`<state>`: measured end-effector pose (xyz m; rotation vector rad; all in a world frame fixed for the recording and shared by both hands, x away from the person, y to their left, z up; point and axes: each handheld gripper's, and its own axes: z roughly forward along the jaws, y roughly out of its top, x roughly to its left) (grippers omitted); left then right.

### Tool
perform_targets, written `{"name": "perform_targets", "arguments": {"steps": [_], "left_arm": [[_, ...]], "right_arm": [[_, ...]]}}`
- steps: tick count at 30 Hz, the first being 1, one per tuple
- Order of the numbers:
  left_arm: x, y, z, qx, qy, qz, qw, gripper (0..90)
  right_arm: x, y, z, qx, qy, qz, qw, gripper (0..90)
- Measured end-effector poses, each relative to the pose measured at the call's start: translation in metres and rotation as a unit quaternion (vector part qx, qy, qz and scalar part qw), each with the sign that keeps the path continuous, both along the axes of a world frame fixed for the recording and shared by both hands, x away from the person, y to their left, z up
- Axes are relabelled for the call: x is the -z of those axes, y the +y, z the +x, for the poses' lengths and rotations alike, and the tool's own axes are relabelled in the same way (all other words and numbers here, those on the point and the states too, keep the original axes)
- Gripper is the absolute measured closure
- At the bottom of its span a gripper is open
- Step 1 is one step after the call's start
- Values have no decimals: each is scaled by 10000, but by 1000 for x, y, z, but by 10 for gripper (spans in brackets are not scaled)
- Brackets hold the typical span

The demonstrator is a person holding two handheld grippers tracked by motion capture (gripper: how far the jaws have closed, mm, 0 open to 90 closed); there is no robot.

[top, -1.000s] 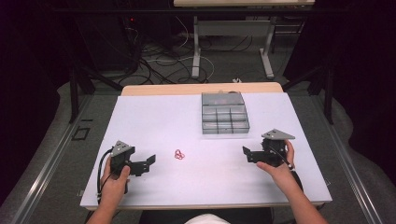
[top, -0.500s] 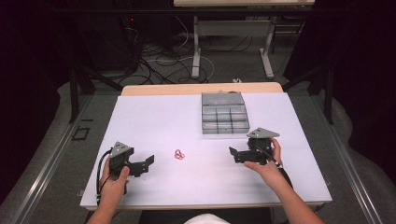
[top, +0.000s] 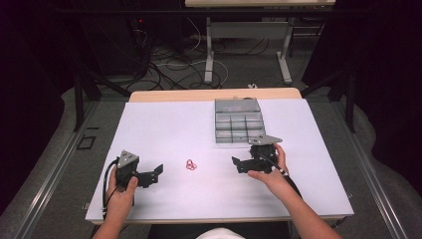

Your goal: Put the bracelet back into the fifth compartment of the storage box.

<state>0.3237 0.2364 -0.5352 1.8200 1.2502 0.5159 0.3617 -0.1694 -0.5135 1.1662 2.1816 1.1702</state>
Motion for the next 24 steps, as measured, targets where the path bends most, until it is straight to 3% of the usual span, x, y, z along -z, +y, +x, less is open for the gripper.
{"name": "perform_targets", "arguments": {"steps": [10, 11, 12, 16, 24], "left_arm": [[2, 1, 1, -72, 66, 23, 9999, 4], [2, 1, 1, -77, 57, 22, 10000, 4], [3, 1, 1, -83, 72, 0, 9999, 4], [3, 1, 2, -107, 81, -42, 9999, 4], [4, 4, 3, -192, 123, -168, 9996, 4]], "right_arm": [[-2, 22, 6, -267, 32, -44, 9996, 25], [-4, 24, 6, -282, 146, -64, 9995, 29], [-3, 27, 7, -287, 78, -51, 9995, 34], [-3, 36, 9, -286, 31, -158, 9995, 154], [-1, 54, 18, -497, 277, 6, 9984, 205]]}}
